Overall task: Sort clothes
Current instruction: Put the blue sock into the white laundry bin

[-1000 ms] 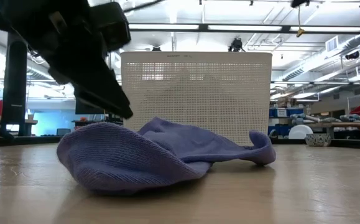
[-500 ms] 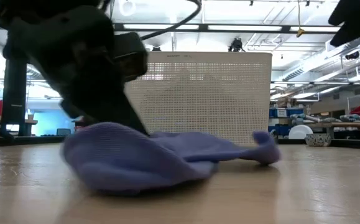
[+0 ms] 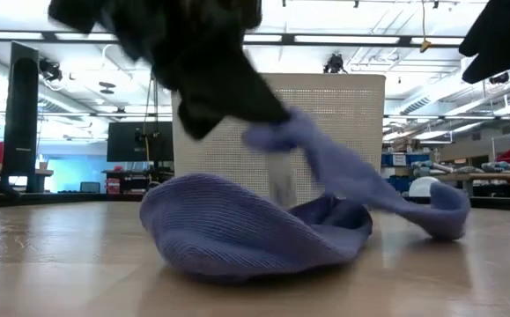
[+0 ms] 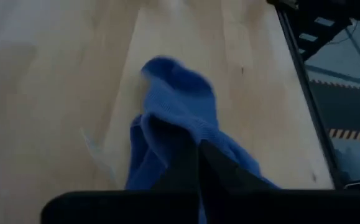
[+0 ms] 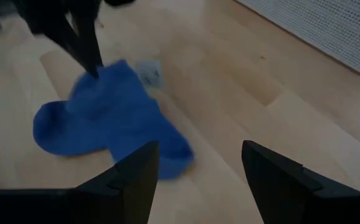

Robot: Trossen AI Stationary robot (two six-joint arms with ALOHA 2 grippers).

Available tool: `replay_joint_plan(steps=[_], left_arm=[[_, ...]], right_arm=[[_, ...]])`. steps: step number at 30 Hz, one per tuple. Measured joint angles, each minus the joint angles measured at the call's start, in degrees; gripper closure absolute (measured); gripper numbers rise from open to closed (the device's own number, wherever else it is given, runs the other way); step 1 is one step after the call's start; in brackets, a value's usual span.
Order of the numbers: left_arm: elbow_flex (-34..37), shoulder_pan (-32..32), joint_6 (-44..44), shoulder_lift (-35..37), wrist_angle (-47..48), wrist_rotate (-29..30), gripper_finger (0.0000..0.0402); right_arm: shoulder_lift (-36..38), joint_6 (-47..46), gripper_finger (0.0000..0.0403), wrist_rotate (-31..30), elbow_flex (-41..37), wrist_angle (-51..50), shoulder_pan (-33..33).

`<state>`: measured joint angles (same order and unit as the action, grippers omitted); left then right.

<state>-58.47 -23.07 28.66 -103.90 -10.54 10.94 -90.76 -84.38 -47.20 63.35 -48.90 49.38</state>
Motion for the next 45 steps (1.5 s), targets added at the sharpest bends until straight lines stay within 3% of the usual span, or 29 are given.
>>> replay_joint_plan(steps=[9,15,22,29,34,37,45], left_arm=[[-13.8,1.0,-6.6,4.2,21.5,1.2,0.0401],[-26.9,4.1,-14.3,5.3,35.5,0.5,0.0401],[-43.2,11.4,-23.6,5.7,49.5,1.6,0.0401],[-55.5,21.9,-30.1,5.8,56.0,1.9,0.0401],[-59.0,30.7,-31.1,5.8,58.3,1.6,0.0401],[-59.0,36.0,-31.1,5.8,59.4,-1.8,0.0401],[-52.0,45.1,-30.0,5.8,62.8,-2.9,0.0401]], right_arm=[[-0.1,0.5,0.0172,-4.7,0.0,-0.1,2.1],[-0.1,0.5,0.0172,-4.9,0.0,0.0,2.3],[-0.1,0.6,0.0172,-5.4,0.0,-0.1,2.2],[-0.1,0.9,0.0172,-5.7,0.0,-0.3,2.2],[-0.1,1.0,0.0172,-5.7,0.0,-0.5,2.2],[-0.1,1.8,0.0172,-5.8,0.0,-0.5,2.2],[-0.1,2.1,0.0172,-6.0,0.0,-1.2,2.0]])
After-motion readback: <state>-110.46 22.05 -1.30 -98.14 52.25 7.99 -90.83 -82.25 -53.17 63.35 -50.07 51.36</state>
